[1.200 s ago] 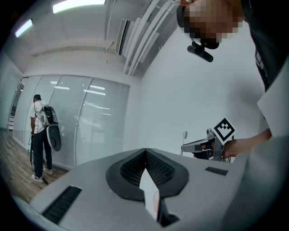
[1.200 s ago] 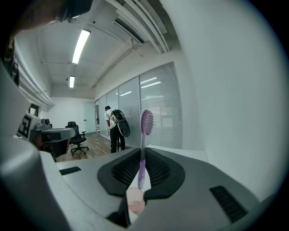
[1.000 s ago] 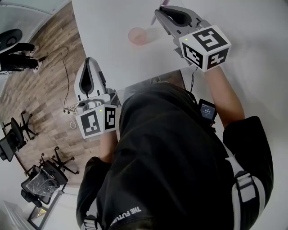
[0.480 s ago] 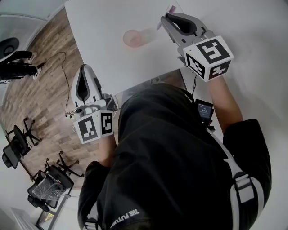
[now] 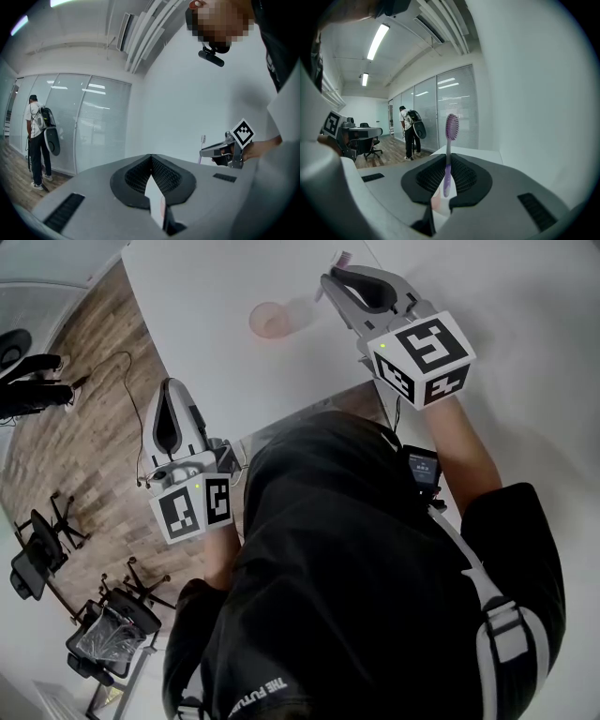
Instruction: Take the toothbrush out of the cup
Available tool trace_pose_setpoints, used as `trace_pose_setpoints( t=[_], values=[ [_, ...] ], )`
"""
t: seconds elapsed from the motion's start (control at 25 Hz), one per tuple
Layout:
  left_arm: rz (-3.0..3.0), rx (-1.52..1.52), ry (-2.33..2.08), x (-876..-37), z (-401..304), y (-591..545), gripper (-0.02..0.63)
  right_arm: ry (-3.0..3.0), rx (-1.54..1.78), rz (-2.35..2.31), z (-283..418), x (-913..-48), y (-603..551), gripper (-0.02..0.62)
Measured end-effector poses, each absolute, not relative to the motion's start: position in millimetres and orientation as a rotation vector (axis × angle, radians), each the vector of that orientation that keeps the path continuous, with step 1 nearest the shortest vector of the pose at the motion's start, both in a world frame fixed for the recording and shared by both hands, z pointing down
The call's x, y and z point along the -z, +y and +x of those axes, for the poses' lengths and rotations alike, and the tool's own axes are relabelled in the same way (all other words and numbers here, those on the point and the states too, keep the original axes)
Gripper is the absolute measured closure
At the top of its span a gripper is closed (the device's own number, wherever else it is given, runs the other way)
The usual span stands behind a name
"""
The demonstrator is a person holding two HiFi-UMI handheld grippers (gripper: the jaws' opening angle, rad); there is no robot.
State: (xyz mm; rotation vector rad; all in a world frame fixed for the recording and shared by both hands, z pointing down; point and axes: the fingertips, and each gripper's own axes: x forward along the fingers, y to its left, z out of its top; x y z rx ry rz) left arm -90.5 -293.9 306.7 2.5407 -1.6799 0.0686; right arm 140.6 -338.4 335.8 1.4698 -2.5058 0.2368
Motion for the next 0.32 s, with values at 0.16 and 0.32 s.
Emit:
trace_pose_setpoints(
  t=[0.16, 0.32],
  values=[
    [2.536, -0.067, -1.678, -309.8, -93.3, -300.2, 0.588, -2.505, -0.239, 1.458, 136.0, -338.9, -346.3, 0.548],
    [2.537, -0.066, -1.678, -307.2, -100.0, -300.9, 0.588, -2.51, -0.239, 1.451, 126.6, -335.7, -348.3, 0.548]
  ],
)
